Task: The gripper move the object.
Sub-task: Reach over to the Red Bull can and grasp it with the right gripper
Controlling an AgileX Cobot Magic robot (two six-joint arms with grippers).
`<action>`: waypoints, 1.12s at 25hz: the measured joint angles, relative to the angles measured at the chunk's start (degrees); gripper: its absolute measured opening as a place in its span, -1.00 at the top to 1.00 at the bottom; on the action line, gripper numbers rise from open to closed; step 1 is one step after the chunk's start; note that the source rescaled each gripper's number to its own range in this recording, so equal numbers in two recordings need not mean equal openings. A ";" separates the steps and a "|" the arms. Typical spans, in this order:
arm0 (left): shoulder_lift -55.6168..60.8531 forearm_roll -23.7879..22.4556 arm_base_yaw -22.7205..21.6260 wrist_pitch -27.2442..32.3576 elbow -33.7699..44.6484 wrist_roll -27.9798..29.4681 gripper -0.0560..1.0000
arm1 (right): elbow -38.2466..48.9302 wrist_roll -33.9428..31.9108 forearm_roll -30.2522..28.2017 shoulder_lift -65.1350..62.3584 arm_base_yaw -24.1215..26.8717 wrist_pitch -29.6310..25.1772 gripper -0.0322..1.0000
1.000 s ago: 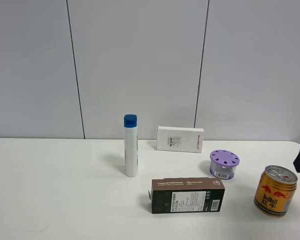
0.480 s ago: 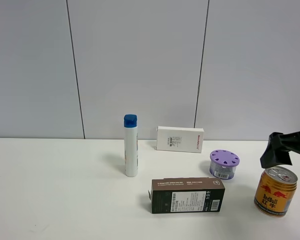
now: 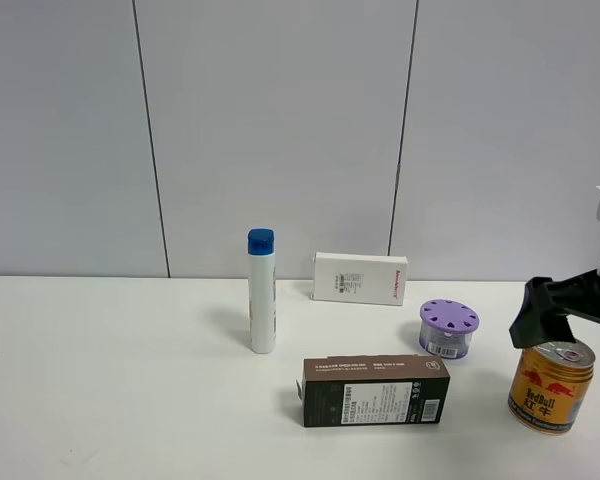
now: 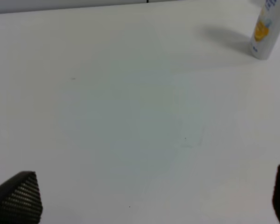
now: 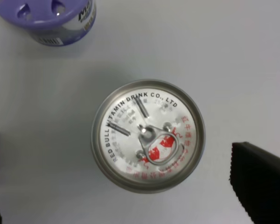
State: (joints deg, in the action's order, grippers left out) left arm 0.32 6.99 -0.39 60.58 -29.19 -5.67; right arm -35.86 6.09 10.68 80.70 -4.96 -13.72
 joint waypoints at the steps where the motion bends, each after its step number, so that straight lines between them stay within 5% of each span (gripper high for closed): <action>1: 0.00 0.00 0.00 0.00 0.00 0.00 -1.00 | 0.00 0.00 -0.58 0.00 0.00 -0.39 -1.00; 8: 0.00 0.00 0.00 0.00 0.00 0.00 -1.00 | 0.00 0.00 -7.42 0.41 0.55 -1.29 -1.00; 28: 0.00 0.00 0.00 0.00 0.00 0.00 -1.00 | -0.04 0.24 -7.92 12.51 1.50 9.13 -1.00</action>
State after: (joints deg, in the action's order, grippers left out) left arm 0.32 6.99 -0.39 60.58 -29.19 -5.67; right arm -35.90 6.33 2.76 93.21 -3.46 -4.59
